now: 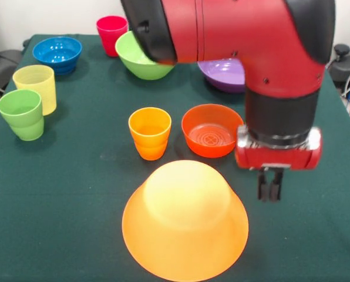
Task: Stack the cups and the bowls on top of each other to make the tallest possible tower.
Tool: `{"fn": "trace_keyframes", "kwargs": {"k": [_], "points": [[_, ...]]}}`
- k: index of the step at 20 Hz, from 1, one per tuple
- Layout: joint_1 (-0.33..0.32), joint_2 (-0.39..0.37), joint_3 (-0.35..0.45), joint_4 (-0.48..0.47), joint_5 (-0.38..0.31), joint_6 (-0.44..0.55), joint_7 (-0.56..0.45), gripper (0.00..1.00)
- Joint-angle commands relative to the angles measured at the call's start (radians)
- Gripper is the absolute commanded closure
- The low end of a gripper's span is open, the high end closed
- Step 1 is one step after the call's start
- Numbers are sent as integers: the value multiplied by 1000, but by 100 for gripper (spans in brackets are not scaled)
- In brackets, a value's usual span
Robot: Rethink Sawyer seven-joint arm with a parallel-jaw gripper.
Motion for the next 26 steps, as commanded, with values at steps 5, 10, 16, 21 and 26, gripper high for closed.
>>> {"fn": "trace_keyframes", "kwargs": {"k": [5, 10, 16, 21, 26], "points": [[22, -151, -20, 222, 72, 86, 58, 100], [36, -155, -66, 259, 43, 60, 62, 100], [75, -159, -145, 283, 21, 40, 134, 0], [105, -167, -228, 332, 46, 14, 230, 0], [127, -172, -289, 399, 100, -18, 324, 0]]}}
